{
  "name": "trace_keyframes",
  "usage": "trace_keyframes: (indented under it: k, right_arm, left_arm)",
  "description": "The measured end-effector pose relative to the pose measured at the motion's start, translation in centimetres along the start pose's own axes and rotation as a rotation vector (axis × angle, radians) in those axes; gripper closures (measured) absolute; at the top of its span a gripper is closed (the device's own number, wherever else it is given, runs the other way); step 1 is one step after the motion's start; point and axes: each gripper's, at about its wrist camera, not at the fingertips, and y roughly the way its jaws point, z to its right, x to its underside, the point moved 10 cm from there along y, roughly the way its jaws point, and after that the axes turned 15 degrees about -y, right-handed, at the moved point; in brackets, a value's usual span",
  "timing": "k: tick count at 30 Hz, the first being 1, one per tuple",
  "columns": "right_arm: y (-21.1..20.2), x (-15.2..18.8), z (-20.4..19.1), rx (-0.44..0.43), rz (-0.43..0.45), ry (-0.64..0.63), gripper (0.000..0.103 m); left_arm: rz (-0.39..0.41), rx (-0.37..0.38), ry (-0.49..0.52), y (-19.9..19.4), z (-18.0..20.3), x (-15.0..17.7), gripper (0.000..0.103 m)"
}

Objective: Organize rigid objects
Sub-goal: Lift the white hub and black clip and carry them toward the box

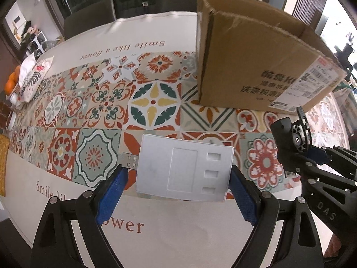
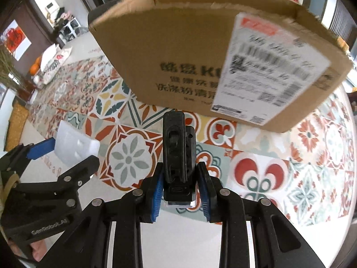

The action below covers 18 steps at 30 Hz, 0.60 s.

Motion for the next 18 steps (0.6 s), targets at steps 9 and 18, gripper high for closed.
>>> trace_keyframes:
  k: [9,18]
  right_arm:
    - [-4.9,0.0,1.5,0.020,0.079,0.045,0.073]
    - [-9.5,-0.3,2.2,0.036,0.159,0.060,0.073]
  left_arm:
    - [0.076,0.048,0.039,-4.1,2.3,-1.1,0.013]
    - [0.165,0.095,0.079,-8.7,4.7,-2.3,0.013]
